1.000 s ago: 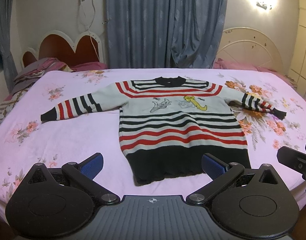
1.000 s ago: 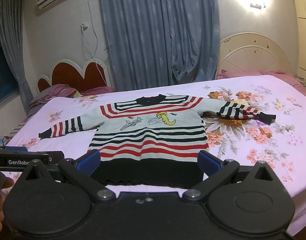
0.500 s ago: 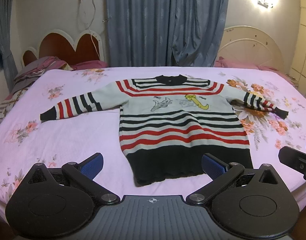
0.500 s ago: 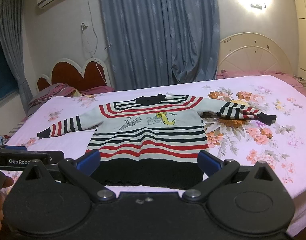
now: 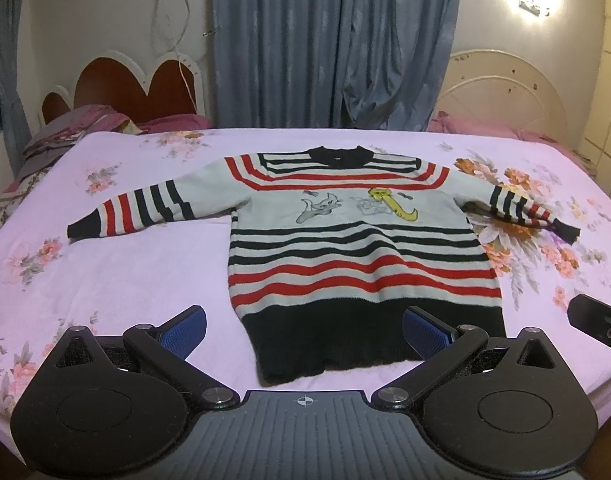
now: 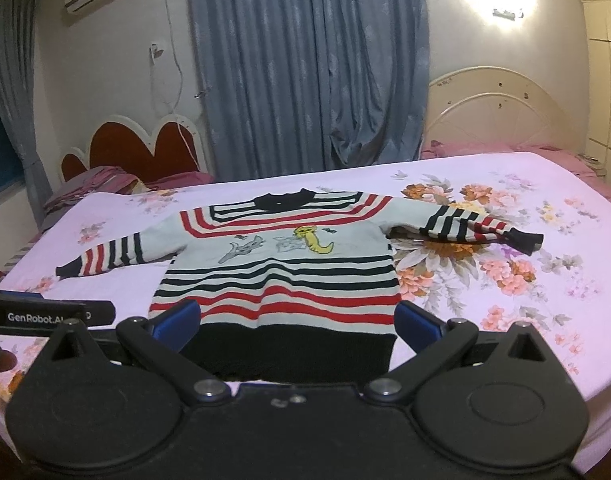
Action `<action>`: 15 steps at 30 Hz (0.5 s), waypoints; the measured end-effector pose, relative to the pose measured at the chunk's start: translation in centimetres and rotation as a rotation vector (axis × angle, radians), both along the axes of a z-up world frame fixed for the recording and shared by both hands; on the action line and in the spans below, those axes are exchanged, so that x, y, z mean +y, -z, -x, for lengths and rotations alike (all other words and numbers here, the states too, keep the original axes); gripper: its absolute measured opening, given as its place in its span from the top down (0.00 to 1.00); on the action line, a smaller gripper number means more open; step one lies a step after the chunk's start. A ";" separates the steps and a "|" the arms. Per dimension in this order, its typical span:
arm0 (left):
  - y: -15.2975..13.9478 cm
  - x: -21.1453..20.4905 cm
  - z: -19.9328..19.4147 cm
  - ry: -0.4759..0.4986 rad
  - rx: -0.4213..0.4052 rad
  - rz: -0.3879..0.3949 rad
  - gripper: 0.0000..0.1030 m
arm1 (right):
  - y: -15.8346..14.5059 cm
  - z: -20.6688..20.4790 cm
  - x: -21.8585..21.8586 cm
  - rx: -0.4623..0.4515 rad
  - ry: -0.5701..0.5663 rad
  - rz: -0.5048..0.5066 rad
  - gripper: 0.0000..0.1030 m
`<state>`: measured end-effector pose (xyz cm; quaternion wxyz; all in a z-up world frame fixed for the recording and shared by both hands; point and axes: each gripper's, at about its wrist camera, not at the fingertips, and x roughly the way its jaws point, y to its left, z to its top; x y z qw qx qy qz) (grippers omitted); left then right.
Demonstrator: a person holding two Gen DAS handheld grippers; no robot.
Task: Fold small clothes
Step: 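Move the right gripper to the black-cuffed sleeve and close on the cuff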
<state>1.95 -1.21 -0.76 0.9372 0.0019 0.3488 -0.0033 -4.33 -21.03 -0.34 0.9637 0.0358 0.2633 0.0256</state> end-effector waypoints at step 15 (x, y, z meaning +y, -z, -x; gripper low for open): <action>1.9 -2.1 -7.6 -0.009 0.038 0.011 0.00 | 1.5 -6.7 -4.2 0.015 0.053 -0.027 0.01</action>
